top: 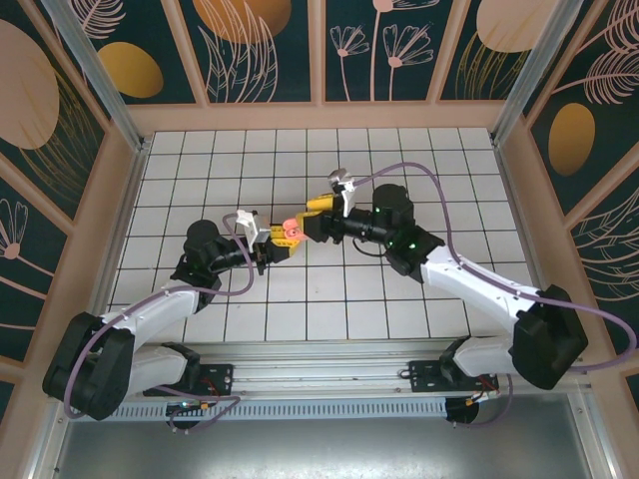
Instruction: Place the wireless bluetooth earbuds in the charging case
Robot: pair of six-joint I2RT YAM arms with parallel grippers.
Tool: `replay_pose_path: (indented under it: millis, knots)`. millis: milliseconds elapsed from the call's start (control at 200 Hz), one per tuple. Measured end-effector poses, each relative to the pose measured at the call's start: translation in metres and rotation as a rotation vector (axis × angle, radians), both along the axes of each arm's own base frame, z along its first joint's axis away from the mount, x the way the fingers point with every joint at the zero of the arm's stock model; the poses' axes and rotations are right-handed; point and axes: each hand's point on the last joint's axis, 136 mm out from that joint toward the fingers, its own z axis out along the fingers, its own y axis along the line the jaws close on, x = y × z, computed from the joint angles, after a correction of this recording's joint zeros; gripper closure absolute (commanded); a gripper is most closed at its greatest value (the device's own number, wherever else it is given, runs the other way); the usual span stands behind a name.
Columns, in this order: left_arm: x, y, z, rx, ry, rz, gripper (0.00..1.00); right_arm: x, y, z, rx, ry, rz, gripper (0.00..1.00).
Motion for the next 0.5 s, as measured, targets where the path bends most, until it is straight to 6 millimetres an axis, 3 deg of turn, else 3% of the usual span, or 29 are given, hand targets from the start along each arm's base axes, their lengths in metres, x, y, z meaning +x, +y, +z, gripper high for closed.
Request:
replay_pose_path:
  millis: [170,305,495]
  knots:
    - [0.0,0.0,-0.001,0.003,0.004,-0.003,0.8,-0.016,0.008,-0.018,-0.017,0.096,0.121,0.46]
    - [0.001,-0.001,-0.001,0.008,0.009,0.003,0.8,-0.023,0.005,-0.01,0.017,0.079,0.17,0.46]
    - [0.004,-0.003,-0.003,0.013,0.049,0.019,0.81,-0.038,-0.017,0.008,0.08,-0.004,0.164,0.46]
